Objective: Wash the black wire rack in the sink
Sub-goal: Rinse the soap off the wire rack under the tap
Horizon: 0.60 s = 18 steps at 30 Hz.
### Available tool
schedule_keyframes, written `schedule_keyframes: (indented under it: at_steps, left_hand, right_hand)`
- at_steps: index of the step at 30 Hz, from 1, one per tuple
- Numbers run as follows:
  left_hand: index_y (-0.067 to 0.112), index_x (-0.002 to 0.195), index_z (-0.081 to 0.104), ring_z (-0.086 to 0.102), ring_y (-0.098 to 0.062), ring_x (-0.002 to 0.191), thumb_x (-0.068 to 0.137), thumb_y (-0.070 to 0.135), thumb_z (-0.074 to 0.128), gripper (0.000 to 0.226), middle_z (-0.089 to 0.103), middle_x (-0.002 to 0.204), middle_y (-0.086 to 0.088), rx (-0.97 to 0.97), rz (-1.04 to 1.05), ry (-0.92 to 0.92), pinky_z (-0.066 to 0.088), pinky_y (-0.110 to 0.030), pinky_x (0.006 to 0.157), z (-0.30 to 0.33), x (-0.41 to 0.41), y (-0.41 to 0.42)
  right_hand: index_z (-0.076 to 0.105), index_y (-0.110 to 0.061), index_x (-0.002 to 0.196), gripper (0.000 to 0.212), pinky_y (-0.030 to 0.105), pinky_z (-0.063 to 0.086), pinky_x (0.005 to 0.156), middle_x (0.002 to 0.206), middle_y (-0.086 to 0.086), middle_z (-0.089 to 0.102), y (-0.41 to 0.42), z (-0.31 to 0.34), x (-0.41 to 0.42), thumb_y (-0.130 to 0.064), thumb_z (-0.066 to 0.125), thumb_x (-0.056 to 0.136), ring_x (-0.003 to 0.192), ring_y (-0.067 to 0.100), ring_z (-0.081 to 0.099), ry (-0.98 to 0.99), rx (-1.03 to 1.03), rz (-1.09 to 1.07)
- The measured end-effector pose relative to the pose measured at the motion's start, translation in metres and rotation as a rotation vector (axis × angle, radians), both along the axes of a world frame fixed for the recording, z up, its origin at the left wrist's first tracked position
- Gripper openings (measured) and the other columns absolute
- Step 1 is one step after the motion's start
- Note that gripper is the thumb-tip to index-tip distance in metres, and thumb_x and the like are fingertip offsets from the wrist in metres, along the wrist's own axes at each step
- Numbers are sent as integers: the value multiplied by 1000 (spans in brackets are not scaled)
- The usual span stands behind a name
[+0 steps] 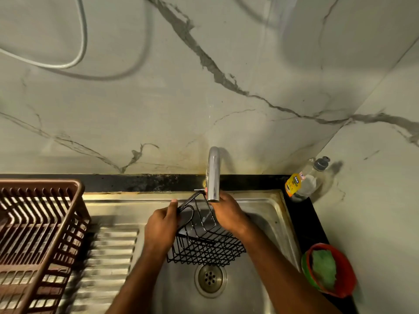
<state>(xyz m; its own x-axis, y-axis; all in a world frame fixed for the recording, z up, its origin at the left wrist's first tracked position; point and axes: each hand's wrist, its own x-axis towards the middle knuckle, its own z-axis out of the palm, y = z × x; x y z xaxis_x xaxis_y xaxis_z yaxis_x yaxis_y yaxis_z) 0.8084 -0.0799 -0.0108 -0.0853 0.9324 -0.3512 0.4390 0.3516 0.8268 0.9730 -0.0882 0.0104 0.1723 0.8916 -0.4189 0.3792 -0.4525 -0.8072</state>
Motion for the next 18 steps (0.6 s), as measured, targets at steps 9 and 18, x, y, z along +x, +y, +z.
schedule_keyframes:
  at_steps: [9,18]
  left_hand:
    - [13,71,57,47,-12,53,101,36,58,38,53,59,-2,-57,162,-355,43,-28,52,16,9,-2]
    - [22,100,52,62,-43,110,96,46,62,26,65,108,-21,-176,377,-501,48,-63,102,5,7,-9]
  right_hand:
    - [56,-18,135,49,44,36,114,131,8,58,-8,4,-3,-49,31,106,128,22,50,-474,26,239]
    - [17,-13,160,84,50,3,126,169,16,5,6,-35,41,-68,8,97,156,32,-7,-660,-171,90]
